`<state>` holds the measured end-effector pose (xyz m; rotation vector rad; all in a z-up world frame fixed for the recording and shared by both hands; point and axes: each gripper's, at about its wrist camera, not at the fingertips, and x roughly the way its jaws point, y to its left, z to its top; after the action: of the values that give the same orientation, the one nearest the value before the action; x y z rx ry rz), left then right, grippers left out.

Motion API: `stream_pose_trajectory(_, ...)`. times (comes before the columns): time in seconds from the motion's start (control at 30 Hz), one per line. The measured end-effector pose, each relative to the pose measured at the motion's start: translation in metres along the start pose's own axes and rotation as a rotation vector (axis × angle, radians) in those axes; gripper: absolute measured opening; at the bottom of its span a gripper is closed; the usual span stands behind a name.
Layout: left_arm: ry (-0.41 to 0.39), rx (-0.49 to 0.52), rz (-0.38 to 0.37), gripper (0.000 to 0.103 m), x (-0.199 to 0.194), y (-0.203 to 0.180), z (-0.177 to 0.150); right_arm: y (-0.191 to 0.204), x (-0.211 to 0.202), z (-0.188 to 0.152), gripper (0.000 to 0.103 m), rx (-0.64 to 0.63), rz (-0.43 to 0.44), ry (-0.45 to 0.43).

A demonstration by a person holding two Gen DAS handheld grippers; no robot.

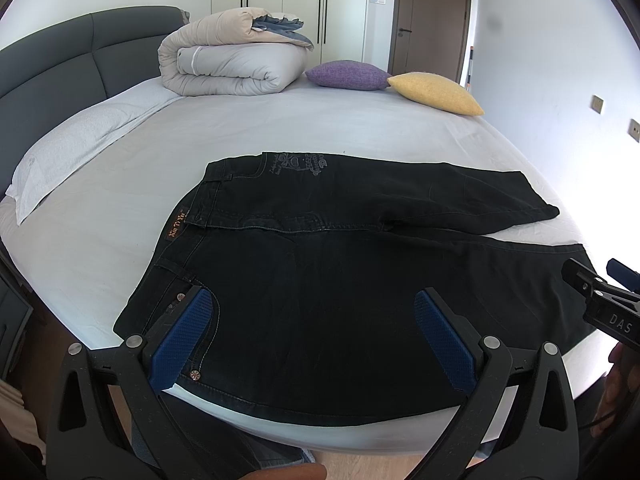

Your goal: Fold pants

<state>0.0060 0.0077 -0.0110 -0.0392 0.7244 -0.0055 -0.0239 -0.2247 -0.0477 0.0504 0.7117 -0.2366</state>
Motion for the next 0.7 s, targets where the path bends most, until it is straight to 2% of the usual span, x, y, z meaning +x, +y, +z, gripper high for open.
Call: stream_pose_trajectory(0.7,0.022,0.0,0.009,0.103,0.014,0.007,-0.009,0.005,0.01,-0.001,0.103,-0.03,0.017,0.026)
